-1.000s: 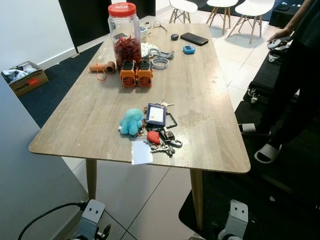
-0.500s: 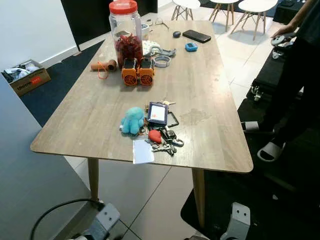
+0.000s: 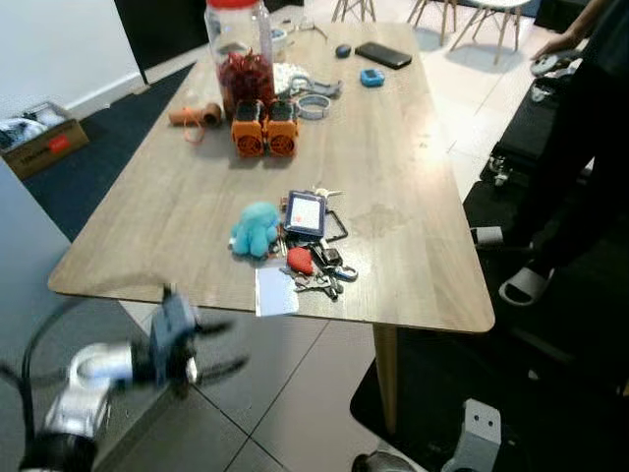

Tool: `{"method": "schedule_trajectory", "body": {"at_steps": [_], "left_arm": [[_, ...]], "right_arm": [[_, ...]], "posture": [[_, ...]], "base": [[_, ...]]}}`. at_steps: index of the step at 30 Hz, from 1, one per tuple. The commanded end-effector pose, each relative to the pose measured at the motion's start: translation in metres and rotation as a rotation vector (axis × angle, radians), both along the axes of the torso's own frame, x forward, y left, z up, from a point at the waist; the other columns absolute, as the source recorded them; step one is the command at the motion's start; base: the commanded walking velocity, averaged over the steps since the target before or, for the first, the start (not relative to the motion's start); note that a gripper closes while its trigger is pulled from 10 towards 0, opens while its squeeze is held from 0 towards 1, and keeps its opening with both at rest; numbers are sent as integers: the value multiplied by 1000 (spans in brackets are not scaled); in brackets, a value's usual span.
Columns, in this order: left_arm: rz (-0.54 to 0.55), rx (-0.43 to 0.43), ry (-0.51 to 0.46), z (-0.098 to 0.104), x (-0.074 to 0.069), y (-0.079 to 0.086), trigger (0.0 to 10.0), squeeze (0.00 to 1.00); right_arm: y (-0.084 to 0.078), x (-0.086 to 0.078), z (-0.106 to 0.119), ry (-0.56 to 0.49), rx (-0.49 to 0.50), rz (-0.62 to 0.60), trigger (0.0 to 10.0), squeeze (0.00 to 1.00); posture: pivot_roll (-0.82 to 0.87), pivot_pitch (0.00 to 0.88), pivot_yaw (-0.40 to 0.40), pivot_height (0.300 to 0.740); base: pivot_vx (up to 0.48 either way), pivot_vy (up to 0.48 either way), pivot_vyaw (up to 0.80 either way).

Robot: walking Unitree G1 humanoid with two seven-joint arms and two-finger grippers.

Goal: Hang keys on a hook

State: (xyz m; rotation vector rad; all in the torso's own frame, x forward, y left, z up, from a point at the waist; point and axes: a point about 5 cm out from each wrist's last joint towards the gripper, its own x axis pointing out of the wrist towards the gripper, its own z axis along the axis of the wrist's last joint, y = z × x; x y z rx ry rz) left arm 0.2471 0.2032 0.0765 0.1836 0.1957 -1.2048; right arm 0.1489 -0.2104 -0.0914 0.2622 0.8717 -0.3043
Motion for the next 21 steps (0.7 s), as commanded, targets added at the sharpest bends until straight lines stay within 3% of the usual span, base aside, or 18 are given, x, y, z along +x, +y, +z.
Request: {"method": "schedule_trajectory", "body": {"at_steps": [1,6,7,9,11,12,14,15,19,21], "left_arm": [[-7,-8,60,-12,-6,-3,10000,0],[-22,-26,67,-16,-7,-8,10000,0],[-16,-78,81,-10,-8,-11,10000,0],[-17,-99,89,-6,-8,-11,10000,4],[8,-198,94,14,-5,-17,10000,0],[8,-198,94,14,-5,-17,10000,0],[33,-329,63,40,8,-28,10000,0],[33,-329,63,40,8,-28,10000,0],[32,-524,52,75,26,-46,10000,0],[26,-549,56,79,27,-48,10000,0]], "right_arm": [[1,-4,-2,13,4,-1,10000,0],[1,-4,-2,12,6,-5,10000,0],[1,-5,-2,13,6,-8,10000,0],[1,-5,-2,13,6,-9,10000,0],[0,-6,-2,15,6,-10,10000,0],[0,-6,-2,15,6,-10,10000,0],[-1,-6,-2,18,5,-9,10000,0],[-1,-6,-2,18,5,-9,10000,0],[-1,-4,-1,14,9,-11,10000,0],[-1,-3,-1,13,10,-12,10000,0]], "posture": [[40,77,25,740],[35,77,28,740],[33,78,26,740],[33,78,26,740],[34,79,23,740],[34,79,23,740],[38,80,18,740],[38,80,18,740],[33,77,23,740],[33,77,23,740]], "base": [[0,0,0],[0,0,0],[0,0,0],[0,0,0],[0,0,0],[0,0,0],[0,0,0],[0,0,0],[0,0,0],[0,0,0]]}}
